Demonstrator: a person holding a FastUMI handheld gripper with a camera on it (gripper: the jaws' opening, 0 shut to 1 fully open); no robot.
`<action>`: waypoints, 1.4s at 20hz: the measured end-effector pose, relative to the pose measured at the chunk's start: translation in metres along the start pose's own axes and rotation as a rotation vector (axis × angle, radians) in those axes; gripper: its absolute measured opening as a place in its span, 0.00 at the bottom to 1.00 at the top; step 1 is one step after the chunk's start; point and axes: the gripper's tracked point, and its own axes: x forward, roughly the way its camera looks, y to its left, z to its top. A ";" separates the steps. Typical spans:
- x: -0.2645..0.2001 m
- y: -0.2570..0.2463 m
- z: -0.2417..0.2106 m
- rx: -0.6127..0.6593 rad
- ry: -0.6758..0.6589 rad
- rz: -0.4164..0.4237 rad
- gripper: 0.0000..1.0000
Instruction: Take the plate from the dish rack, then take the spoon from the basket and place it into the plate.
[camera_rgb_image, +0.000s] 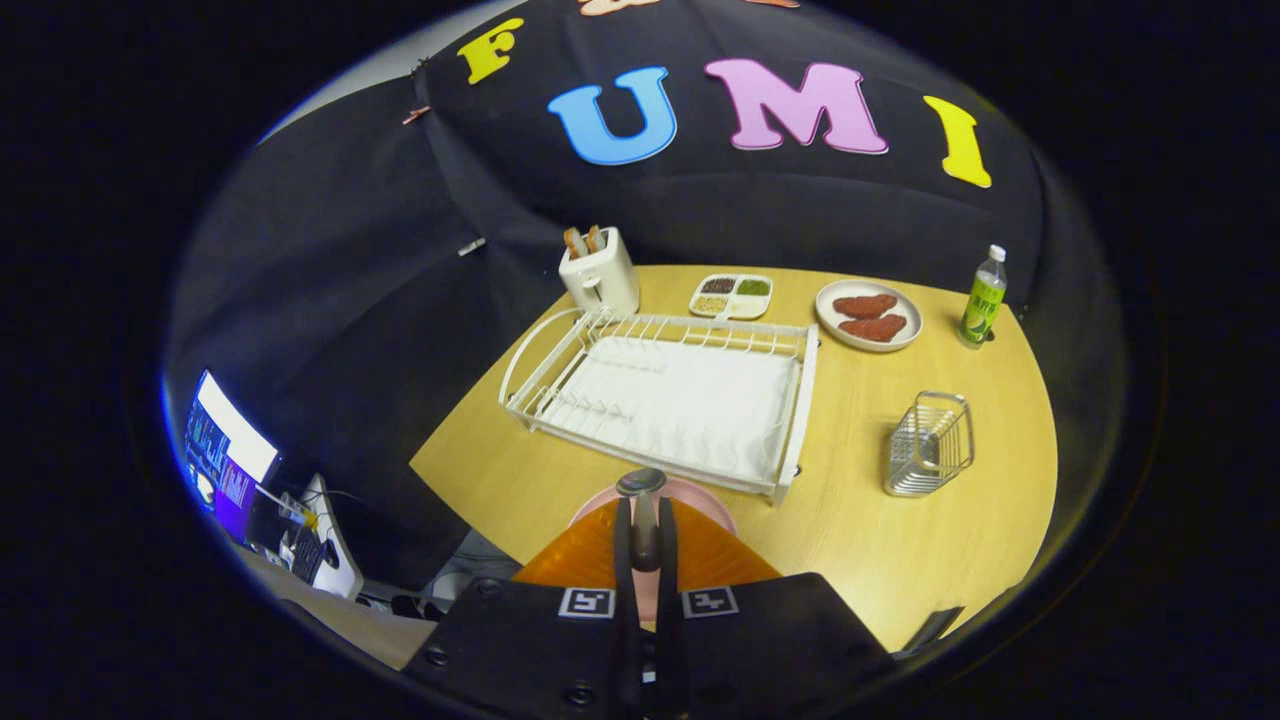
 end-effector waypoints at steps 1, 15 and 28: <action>0.010 0.001 -0.012 -0.005 0.021 0.002 0.10; 0.075 -0.009 -0.070 -0.010 0.114 0.059 0.15; 0.066 -0.037 -0.075 -0.061 0.138 -0.055 0.85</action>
